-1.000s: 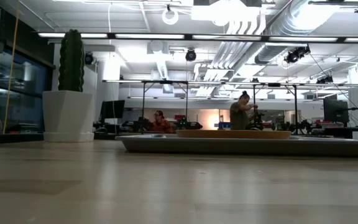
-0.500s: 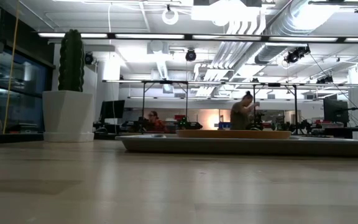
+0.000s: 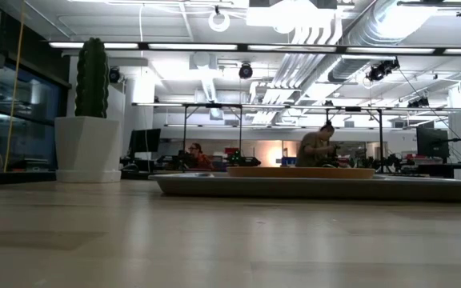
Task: Pick and place plate/cup/fork/spoon on tray
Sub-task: Put the pink fork to the left of the orange plate on the gray serving tray
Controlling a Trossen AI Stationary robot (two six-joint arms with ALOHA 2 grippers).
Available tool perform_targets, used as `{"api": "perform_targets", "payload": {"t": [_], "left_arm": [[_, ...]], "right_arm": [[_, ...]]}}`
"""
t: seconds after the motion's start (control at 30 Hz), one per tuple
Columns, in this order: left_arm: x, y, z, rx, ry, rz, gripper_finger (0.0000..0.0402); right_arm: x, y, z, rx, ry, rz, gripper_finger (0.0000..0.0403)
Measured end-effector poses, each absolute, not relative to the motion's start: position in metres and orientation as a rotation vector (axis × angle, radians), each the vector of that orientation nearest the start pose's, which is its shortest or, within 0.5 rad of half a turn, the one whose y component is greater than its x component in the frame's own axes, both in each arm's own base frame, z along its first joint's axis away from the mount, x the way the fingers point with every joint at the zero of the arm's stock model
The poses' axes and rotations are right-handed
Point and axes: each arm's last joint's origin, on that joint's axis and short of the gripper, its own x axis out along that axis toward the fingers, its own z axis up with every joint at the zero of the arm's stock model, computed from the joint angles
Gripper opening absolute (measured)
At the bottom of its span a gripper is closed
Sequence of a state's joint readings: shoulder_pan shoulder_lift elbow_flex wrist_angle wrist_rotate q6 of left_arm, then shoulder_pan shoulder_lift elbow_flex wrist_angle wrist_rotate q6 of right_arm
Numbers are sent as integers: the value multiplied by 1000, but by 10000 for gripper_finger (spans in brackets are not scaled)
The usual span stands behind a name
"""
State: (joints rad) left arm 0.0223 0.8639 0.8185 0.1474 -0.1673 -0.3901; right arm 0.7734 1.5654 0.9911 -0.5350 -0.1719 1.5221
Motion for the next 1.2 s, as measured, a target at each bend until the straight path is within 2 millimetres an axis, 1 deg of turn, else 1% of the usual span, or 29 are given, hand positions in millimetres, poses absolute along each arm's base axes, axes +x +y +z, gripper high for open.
{"api": "perform_targets", "payload": {"t": [0.17, 0.27, 0.47, 0.57, 0.63, 0.77, 0.9, 1.0, 1.1, 1.2], "left_arm": [[192, 9, 364, -397, -149, 165, 193], [191, 9, 364, -397, -154, 164, 193], [191, 9, 364, -397, -153, 164, 193], [191, 9, 364, -397, -153, 164, 193], [191, 9, 364, -398, -153, 164, 193], [191, 9, 364, -400, -153, 164, 193], [191, 9, 364, -398, -154, 177, 193], [191, 10, 364, -399, -159, 207, 193], [191, 11, 364, -400, -161, 226, 193], [191, 11, 363, -399, -157, 229, 193]], "right_arm": [[243, 194, 220, 832, 1320, -6, 36], [263, 177, 235, 751, 1247, 60, 36], [294, 132, 265, 570, 1142, 106, 36], [305, 107, 280, 484, 1072, 100, 36], [309, 92, 291, 435, 1005, 87, 36], [306, 61, 311, 380, 889, 50, 36], [290, 37, 326, 353, 765, 37, 36], [278, 20, 327, 370, 665, 25, 36], [269, 5, 322, 422, 555, 38, 36], [264, -9, 315, 469, 459, 29, 36]]}}
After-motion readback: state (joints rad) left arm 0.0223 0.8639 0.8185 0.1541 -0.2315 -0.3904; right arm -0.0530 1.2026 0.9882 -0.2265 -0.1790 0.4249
